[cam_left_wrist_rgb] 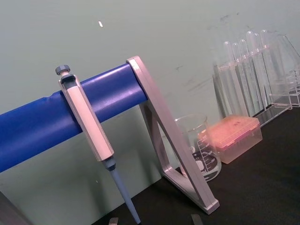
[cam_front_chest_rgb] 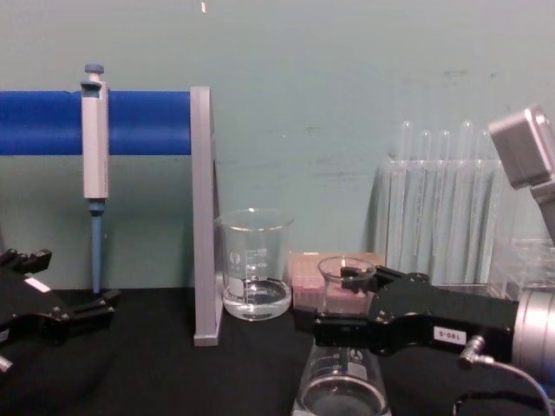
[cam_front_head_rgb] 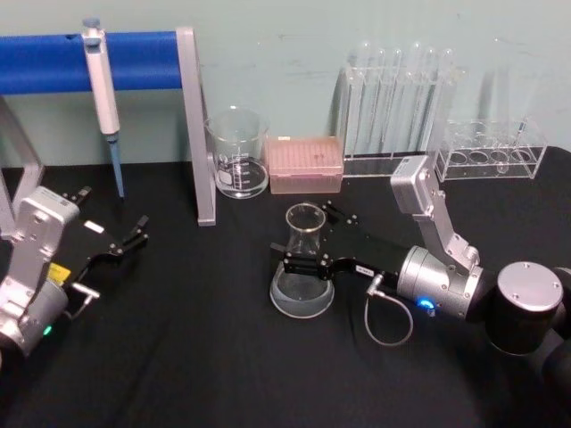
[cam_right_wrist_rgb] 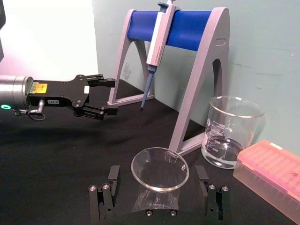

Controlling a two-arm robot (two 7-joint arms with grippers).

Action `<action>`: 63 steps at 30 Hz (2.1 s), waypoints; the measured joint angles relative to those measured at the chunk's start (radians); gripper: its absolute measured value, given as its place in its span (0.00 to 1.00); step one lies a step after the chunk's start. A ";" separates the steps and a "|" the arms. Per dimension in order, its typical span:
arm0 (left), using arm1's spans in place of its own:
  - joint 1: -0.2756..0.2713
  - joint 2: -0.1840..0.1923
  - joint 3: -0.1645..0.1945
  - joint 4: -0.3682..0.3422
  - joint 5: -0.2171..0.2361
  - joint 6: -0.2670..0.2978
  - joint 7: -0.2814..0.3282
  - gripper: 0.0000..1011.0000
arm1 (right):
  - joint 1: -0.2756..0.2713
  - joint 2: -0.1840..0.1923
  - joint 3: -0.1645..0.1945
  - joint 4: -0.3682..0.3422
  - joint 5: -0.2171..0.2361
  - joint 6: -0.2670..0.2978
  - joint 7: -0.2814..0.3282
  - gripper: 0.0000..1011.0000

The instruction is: Grasp the erlenmeyer flask with one hand, shake it three times, then place it back.

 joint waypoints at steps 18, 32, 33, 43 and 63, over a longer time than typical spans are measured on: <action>0.000 0.000 0.000 0.000 0.000 0.000 0.000 0.99 | -0.001 0.000 0.001 0.000 0.005 0.001 0.003 0.63; 0.000 0.000 0.000 0.000 0.000 0.000 0.000 0.99 | -0.001 0.000 0.001 0.000 0.006 0.001 0.005 0.44; 0.000 0.000 0.000 0.000 0.000 0.000 0.000 0.99 | -0.001 0.000 0.001 0.000 0.006 0.001 0.005 0.44; 0.000 0.000 0.000 0.000 0.000 0.000 0.000 0.99 | -0.016 0.006 0.019 -0.028 0.026 0.002 0.006 0.44; 0.000 0.000 0.000 0.000 0.000 0.000 0.000 0.99 | -0.061 0.064 0.077 -0.255 0.061 0.114 -0.094 0.44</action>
